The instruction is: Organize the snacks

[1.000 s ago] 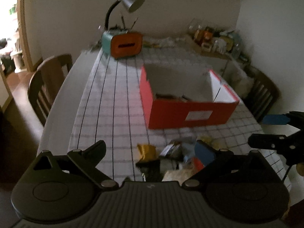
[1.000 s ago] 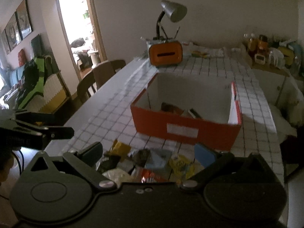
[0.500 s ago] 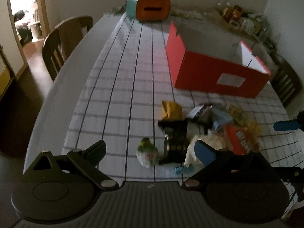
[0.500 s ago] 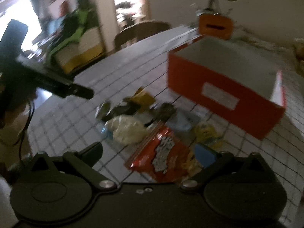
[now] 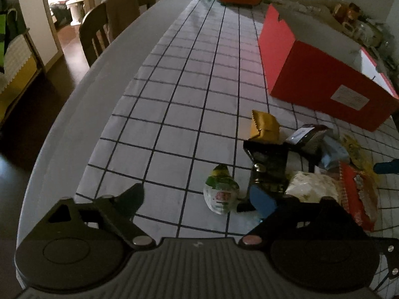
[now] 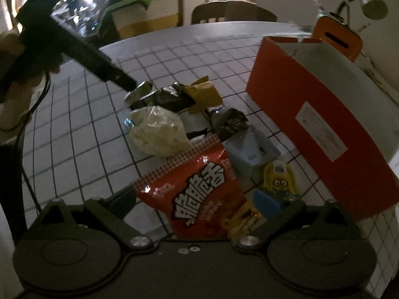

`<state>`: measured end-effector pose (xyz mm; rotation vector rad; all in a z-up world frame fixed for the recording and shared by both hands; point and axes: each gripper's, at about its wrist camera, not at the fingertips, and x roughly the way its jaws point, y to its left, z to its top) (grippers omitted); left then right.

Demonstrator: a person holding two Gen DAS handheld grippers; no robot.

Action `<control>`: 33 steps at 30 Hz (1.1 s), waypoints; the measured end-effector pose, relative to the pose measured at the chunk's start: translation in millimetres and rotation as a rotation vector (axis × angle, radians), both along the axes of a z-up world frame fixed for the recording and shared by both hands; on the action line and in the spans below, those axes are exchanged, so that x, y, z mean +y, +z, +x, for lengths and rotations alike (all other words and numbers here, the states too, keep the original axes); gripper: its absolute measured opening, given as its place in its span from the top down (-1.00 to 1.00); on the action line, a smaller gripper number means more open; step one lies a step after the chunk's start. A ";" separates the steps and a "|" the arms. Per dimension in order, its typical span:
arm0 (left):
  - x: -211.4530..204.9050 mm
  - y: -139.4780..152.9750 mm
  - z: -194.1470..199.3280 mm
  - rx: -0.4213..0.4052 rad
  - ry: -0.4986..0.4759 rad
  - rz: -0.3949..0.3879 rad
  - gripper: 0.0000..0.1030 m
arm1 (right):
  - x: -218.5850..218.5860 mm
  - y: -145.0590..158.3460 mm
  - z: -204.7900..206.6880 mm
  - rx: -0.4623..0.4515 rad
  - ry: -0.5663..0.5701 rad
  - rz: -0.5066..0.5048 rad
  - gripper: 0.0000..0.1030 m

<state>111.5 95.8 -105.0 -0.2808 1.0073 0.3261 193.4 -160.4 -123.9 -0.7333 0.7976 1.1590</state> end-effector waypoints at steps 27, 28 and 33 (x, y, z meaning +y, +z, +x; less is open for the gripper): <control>-24.8 -17.7 18.9 0.037 -0.098 0.058 0.32 | 1.0 -5.7 -2.4 -0.016 -0.043 -0.006 -0.34; -24.3 -17.7 18.1 0.035 -0.098 0.054 0.32 | 0.3 -4.6 -2.6 -0.013 -0.061 -0.001 -0.33; -22.2 -15.9 12.1 0.027 -0.098 0.033 0.32 | -5.3 3.5 -7.5 -0.006 -0.156 0.025 -0.33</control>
